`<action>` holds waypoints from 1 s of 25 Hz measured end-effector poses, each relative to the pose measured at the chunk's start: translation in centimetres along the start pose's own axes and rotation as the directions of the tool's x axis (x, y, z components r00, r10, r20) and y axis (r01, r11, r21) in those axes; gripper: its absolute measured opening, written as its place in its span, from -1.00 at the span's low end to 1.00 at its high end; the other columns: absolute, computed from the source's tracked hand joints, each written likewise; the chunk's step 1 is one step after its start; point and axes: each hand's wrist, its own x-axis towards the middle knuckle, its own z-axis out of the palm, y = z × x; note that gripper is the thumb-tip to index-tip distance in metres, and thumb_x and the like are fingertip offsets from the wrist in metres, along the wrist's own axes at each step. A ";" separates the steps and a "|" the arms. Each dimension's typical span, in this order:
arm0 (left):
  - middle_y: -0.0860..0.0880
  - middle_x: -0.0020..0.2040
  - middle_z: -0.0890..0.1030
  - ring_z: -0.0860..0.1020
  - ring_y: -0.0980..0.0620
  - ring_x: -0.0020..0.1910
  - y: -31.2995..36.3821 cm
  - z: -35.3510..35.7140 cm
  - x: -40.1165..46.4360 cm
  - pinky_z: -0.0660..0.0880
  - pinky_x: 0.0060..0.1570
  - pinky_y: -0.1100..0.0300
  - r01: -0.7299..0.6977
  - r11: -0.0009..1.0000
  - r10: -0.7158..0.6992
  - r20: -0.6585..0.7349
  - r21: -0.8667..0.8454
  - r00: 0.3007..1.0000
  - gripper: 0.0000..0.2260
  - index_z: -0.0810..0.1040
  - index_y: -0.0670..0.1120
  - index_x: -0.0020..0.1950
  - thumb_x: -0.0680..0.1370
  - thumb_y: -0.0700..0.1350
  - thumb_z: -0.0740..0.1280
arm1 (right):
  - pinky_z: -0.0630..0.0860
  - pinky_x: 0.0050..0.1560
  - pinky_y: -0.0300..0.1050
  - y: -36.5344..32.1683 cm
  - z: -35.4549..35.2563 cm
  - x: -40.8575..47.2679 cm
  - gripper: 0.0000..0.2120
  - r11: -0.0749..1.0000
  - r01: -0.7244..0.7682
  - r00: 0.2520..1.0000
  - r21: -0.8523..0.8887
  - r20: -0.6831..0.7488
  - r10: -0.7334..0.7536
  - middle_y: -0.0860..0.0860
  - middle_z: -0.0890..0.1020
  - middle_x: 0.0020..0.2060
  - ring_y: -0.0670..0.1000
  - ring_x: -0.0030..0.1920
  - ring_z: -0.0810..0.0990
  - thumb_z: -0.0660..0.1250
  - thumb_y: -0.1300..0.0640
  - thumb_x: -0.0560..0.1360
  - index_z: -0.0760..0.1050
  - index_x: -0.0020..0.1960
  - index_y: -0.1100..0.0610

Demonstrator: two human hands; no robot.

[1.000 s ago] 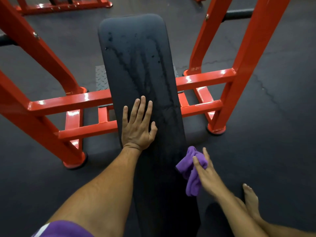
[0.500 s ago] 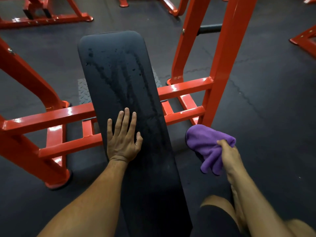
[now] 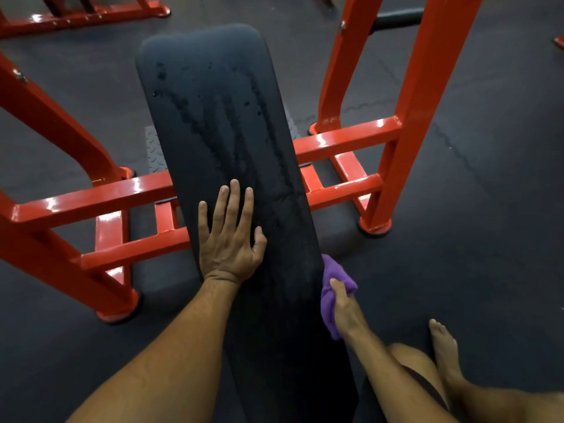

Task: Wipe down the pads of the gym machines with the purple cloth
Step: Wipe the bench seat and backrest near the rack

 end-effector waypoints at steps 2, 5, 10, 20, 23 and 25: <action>-0.11 0.69 0.06 0.03 -0.09 0.68 0.0 0.2 -0.1 -0.02 0.60 -0.25 -0.004 1.000 0.004 0.002 0.001 1.000 -0.32 0.15 -0.08 0.68 0.58 0.07 0.17 | 0.49 0.18 -0.21 0.5 0.8 0.5 -0.57 0.959 0.283 0.957 -0.004 -0.060 -0.283 -0.11 0.62 0.03 -0.04 0.13 0.60 0.03 -0.18 0.51 0.56 0.15 -0.04; -0.12 0.69 0.07 0.04 -0.09 0.68 0.1 0.2 -0.1 -0.01 0.60 -0.26 -0.009 1.000 0.009 0.007 -0.003 1.000 -0.32 0.14 -0.08 0.69 0.58 0.07 0.17 | 0.52 0.16 -0.01 0.4 1.7 1.1 -0.49 0.872 0.461 0.863 -0.165 -0.146 -0.484 -0.15 0.49 0.21 -0.04 0.19 0.53 0.03 -0.21 0.55 0.40 0.42 -0.07; -0.11 0.69 0.11 0.08 -0.08 0.67 -0.1 0.1 -0.2 0.00 0.60 -0.24 -0.004 1.000 0.004 -0.007 0.005 1.000 -0.33 0.17 -0.07 0.68 0.57 0.07 0.18 | 0.48 0.15 -0.03 -0.1 0.3 -0.6 -0.32 0.791 0.543 0.805 -0.283 -0.094 -0.586 -0.08 0.35 0.34 0.05 0.29 0.46 0.13 -0.31 0.50 0.24 0.50 0.03; -0.11 0.69 0.09 0.05 -0.07 0.67 0.2 -0.1 -0.4 0.02 0.60 -0.24 0.001 1.000 -0.001 -0.008 0.006 1.000 -0.35 0.15 -0.07 0.69 0.60 0.05 0.14 | 0.46 0.29 0.04 -0.2 2.4 0.9 -0.38 0.706 0.647 0.712 -0.288 -0.105 -0.694 0.03 0.42 0.39 0.09 0.34 0.47 0.19 -0.25 0.58 0.19 0.52 0.03; -0.11 0.69 0.07 0.04 -0.07 0.68 0.0 0.1 -0.2 0.01 0.61 -0.24 0.007 1.000 -0.006 -0.006 0.020 1.000 -0.36 0.13 -0.08 0.69 0.61 0.05 0.12 | 0.45 0.24 0.16 -5.4 3.2 2.8 -0.45 0.713 0.638 0.685 -0.290 -0.209 -0.698 0.09 0.46 0.25 0.14 0.25 0.48 0.11 -0.21 0.62 0.32 0.43 0.15; -0.11 0.69 0.07 0.03 -0.07 0.68 0.0 0.2 -0.3 0.00 0.61 -0.24 -0.001 1.000 0.001 0.002 0.018 1.000 -0.36 0.12 -0.08 0.69 0.62 0.06 0.11 | 0.45 0.20 0.15 -10.9 3.5 4.5 -0.46 0.659 0.691 0.629 -0.297 -0.204 -0.751 0.13 0.47 0.20 0.16 0.19 0.47 0.10 -0.20 0.62 0.36 0.38 0.20</action>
